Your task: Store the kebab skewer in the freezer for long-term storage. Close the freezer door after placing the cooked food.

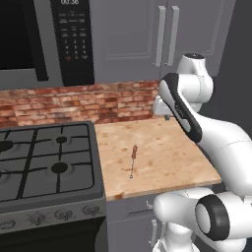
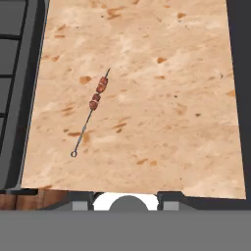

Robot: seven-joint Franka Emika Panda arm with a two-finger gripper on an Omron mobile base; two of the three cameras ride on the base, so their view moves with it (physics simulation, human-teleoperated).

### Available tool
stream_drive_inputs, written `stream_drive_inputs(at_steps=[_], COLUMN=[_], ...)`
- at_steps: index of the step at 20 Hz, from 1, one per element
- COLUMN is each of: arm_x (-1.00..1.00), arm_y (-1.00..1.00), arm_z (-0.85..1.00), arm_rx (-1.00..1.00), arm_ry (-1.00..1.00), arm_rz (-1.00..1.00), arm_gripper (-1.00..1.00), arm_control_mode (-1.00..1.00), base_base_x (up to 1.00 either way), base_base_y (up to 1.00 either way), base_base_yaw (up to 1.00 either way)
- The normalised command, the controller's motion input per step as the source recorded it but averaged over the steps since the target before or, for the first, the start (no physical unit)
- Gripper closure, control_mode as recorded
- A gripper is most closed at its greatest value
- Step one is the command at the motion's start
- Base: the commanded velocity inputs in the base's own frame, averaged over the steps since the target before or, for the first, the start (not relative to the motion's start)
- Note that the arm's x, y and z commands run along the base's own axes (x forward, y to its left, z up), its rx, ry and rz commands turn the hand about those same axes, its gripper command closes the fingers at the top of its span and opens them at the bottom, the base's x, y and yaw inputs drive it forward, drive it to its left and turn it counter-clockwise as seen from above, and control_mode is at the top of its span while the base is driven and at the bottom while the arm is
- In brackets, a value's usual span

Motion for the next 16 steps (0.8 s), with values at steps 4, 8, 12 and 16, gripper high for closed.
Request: stream_drive_inputs(at_steps=[4, 8, 12, 16], arm_x=[-0.08, -0.20, -0.09, 0.00], arm_y=[0.19, 0.49, 0.29, 0.11], arm_z=[-0.27, -0.87, -0.88, -0.79], arm_rx=[0.00, 0.00, 0.00, 0.00], arm_ry=[0.05, 0.11, 0.14, 0.12], arm_rz=[-0.05, -0.16, -0.18, -0.21], arm_gripper=[-1.00, -1.00, -1.00, -1.00], arm_control_mode=[-1.00, -1.00, -1.00, -1.00], base_base_x=[0.00, 0.00, 0.00, 0.00], base_base_y=[0.00, 0.00, 0.00, 0.00], base_base_yaw=[0.00, 0.00, 0.00, 0.00])
